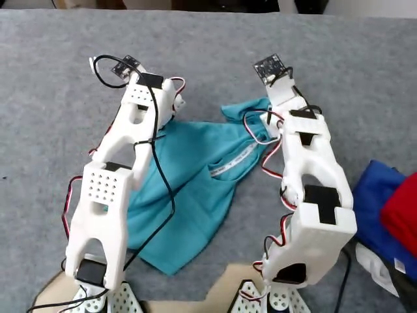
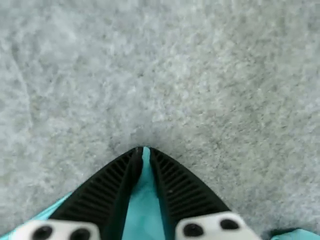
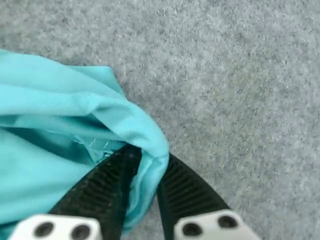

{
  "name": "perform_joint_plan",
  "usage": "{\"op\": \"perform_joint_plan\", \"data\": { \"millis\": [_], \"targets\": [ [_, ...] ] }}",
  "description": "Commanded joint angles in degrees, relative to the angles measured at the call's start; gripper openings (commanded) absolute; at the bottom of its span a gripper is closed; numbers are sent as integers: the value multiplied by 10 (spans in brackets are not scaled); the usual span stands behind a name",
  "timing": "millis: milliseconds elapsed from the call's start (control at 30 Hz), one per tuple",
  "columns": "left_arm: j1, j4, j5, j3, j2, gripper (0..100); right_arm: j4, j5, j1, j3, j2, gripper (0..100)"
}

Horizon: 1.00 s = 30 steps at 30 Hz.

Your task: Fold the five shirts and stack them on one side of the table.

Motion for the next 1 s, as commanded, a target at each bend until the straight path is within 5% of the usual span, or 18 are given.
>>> {"op": "perform_joint_plan", "data": {
  "millis": [0, 200, 400, 700, 967],
  "targets": [
    [-33, 20, -12, -65, -13, 19, 25, 5, 27, -46, -40, 135],
    [-147, 46, -14, -165, -7, 19, 17, 5, 77, -65, -87, 331],
    [-243, 49, -16, -176, -6, 19, 43, 5, 45, -116, -92, 333],
    [-287, 64, -16, -177, -6, 19, 108, 1, -65, -189, -81, 330],
    [-272, 13, -18, -92, 0, 19, 280, -18, -202, -181, -70, 66]
  ]
}}
